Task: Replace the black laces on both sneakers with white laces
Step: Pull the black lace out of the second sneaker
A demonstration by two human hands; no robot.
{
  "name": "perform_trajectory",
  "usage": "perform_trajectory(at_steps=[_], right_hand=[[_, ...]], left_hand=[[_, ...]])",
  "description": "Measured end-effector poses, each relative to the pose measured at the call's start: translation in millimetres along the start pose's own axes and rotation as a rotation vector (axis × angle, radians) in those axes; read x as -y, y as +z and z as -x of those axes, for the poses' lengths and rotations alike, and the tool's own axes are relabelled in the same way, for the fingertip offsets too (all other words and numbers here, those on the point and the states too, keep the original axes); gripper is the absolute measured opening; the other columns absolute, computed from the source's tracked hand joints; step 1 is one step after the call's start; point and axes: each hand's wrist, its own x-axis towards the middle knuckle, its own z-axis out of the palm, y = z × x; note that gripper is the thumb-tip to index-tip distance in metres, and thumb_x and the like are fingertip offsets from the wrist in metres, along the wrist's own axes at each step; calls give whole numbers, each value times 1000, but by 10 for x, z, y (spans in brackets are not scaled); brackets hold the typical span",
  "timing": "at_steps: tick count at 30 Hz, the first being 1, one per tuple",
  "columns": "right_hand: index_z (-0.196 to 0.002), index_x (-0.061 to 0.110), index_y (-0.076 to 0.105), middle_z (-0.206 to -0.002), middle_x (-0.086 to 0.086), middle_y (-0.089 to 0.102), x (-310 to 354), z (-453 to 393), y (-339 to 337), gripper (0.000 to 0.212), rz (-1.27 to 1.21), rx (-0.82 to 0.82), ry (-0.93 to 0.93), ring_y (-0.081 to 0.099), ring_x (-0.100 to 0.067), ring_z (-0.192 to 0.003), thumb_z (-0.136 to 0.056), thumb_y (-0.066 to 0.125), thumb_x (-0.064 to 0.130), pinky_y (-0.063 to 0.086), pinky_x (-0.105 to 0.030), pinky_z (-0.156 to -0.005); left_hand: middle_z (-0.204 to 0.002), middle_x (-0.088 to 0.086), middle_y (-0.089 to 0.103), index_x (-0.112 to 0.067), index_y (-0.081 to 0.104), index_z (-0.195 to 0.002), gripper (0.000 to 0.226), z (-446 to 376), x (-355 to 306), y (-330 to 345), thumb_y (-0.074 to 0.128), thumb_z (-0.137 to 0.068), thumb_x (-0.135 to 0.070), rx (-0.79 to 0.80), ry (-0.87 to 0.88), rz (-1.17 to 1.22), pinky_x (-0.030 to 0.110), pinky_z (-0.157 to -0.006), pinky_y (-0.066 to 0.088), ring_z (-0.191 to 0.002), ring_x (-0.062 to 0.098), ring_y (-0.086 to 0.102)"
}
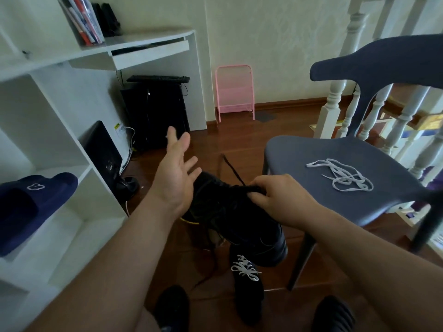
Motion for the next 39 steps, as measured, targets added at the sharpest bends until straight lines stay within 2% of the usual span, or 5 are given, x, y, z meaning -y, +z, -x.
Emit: perform_trajectory(at_steps=[10, 19, 25, 33, 39], right_hand=[[-92, 30, 69, -77, 10, 66, 83, 1, -40, 19, -118, -36, -2, 61, -5, -70, -100, 61, 46, 50, -32, -60], [-90, 28, 64, -75, 7, 64, 37, 19, -67, 26, -69, -82, 33, 61, -11, -69, -101, 55, 51, 51, -37, -60], [-87, 20, 65, -71, 1, 64, -22, -14, -152, 29, -173, -164, 64, 61, -17, -66, -104, 52, 39, 46, -39, -57], [-116, 35, 67, -95, 5, 69, 159, 68, -78, 27, 57, -149, -15, 64, -25, -88, -105, 46, 49, 41, -34, -61], [-105, 27, 64, -78, 13, 51, 186, 65, -45, 29, 85, -214, -31, 59, -22, -78, -105, 44, 48, 36, -34, -56]], left_hand=[[-93, -20, 58, -42, 68, -92, 15, 203, 146, 164, 70, -90, -56, 172, 346, -1285, 18, -72, 38, -91, -2, 52], [-99, -19, 58, -42, 70, -97, 11, 130, 206, 242, 62, -99, -49, 137, 435, -1397, 35, -88, 49, -98, 6, 56], [-70, 2, 53, -14, 52, -63, 23, 200, 114, 292, 49, -85, -21, 213, -6, -69, 33, -73, 44, -74, 23, 49], [-81, -14, 71, -36, 73, -87, 27, 188, 192, 271, 62, -97, -59, 95, 119, -1085, 36, -76, 62, -79, 0, 66], [-87, -21, 72, -42, 77, -92, 23, 169, 174, 270, 68, -91, -64, 65, 141, -1023, 27, -75, 60, -86, -6, 65]])
